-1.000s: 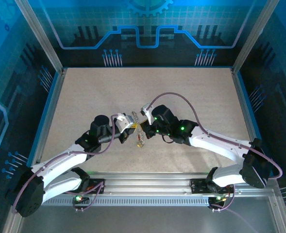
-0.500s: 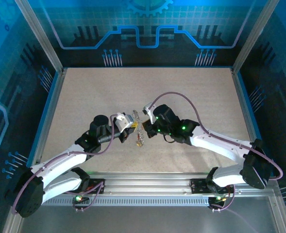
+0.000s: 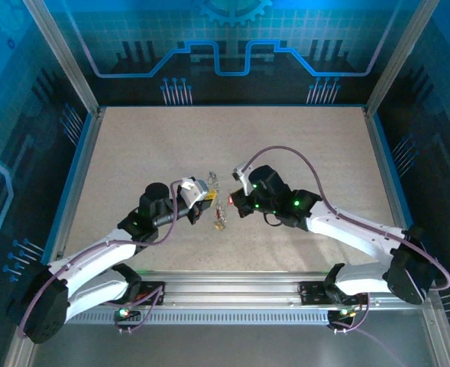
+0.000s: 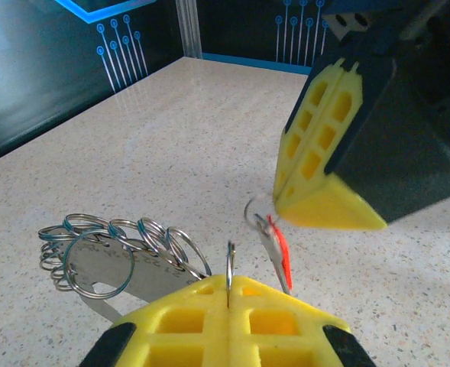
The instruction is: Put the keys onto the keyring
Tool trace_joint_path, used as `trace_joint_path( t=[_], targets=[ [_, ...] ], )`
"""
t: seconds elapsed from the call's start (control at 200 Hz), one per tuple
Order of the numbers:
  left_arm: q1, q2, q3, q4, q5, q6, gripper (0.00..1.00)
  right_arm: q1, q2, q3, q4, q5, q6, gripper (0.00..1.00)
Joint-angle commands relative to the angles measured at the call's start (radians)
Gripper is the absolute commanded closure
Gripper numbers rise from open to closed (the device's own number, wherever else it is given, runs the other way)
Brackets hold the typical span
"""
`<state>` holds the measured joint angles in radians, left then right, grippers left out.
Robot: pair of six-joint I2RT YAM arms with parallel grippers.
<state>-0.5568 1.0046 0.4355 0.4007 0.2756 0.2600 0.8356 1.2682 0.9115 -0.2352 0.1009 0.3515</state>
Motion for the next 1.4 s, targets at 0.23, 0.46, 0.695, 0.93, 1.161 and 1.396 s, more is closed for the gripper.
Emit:
trace_joint_path(
  t=[0.23, 0.46, 0.695, 0.93, 1.161, 1.396],
  targets=[
    [-0.005, -0.113, -0.009, -0.078, -0.079, 0.035, 1.00, -0.071, -0.161, -0.137, -0.278, 0.072, 0.062, 1.00],
    [-0.002, -0.138, -0.035, -0.083, -0.080, 0.017, 1.00, -0.093, -0.139, -0.133, -0.533, 0.193, 0.256, 1.00],
    [-0.003, -0.153, -0.044, -0.084, -0.085, 0.012, 1.00, -0.104, -0.057, -0.150, -0.513, 0.174, 0.270, 1.00],
    [0.001, -0.161, -0.053, -0.087, -0.087, 0.014, 1.00, -0.106, 0.036, -0.141, -0.474, 0.169, 0.250, 1.00],
    [0.001, -0.175, -0.068, -0.086, -0.097, 0.012, 1.00, -0.109, 0.078, -0.126, -0.423, 0.173, 0.221, 1.00],
    [0.002, -0.179, -0.070, -0.085, -0.100, 0.015, 1.00, -0.144, 0.134, -0.118, -0.348, 0.126, 0.209, 1.00]
  ],
)
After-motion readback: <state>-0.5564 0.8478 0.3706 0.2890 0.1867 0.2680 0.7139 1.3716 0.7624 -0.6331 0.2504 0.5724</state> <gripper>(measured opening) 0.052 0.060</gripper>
